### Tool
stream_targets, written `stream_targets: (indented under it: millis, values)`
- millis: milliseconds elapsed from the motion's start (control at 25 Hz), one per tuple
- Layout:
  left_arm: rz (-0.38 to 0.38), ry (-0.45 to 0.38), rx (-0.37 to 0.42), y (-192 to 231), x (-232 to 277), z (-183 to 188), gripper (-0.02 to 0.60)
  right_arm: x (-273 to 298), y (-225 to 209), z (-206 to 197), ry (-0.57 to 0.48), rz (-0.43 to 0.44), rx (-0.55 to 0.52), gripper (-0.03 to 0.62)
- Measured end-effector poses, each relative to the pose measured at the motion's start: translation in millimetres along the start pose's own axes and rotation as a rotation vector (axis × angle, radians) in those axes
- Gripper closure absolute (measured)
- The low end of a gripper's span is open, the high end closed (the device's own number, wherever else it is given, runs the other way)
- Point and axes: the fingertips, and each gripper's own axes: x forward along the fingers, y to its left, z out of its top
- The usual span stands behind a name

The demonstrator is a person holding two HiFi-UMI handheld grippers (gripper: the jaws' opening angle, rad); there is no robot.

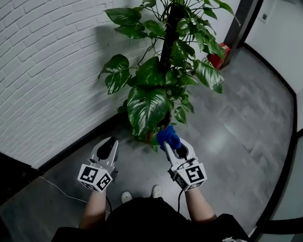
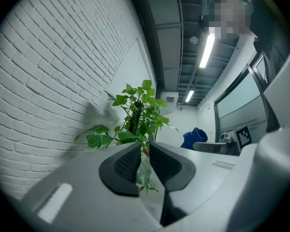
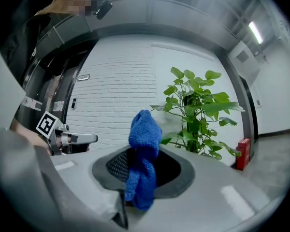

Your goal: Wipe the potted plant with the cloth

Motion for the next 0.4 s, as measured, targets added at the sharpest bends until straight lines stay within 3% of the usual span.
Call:
stream_targets:
  millis: [400]
  values:
    - [0.006,0.032,-0.006,9.7,-3.1,-8.9,0.526,-8.6,-16.2,-16.0,0.034,-0.054,0.016,0.490]
